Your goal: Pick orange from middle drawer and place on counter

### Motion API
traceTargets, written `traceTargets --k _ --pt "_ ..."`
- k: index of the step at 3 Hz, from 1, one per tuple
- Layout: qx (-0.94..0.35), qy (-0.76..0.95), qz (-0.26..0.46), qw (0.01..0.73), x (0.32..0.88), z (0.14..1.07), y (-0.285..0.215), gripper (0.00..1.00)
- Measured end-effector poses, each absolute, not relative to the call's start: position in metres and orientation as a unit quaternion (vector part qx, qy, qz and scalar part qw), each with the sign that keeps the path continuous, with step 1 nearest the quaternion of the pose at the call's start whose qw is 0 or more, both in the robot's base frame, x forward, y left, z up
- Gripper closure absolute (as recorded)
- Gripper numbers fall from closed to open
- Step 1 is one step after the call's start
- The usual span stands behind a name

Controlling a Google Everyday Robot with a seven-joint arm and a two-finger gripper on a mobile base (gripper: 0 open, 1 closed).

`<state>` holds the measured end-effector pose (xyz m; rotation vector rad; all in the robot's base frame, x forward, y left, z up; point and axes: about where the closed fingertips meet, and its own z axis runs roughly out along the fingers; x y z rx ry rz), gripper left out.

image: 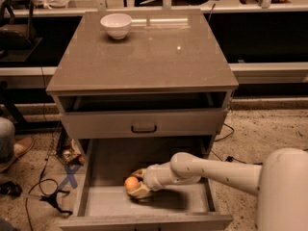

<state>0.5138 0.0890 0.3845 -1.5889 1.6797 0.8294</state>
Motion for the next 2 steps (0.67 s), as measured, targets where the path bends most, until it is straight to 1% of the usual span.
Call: traceTargets --k 1,2 --pt "-0.596 0.639 0.321 0.364 0.517 0.427 0.049 1.00" --pt "-0.580 0.628 0.317 0.410 0.514 0.485 -0.018 1.00"
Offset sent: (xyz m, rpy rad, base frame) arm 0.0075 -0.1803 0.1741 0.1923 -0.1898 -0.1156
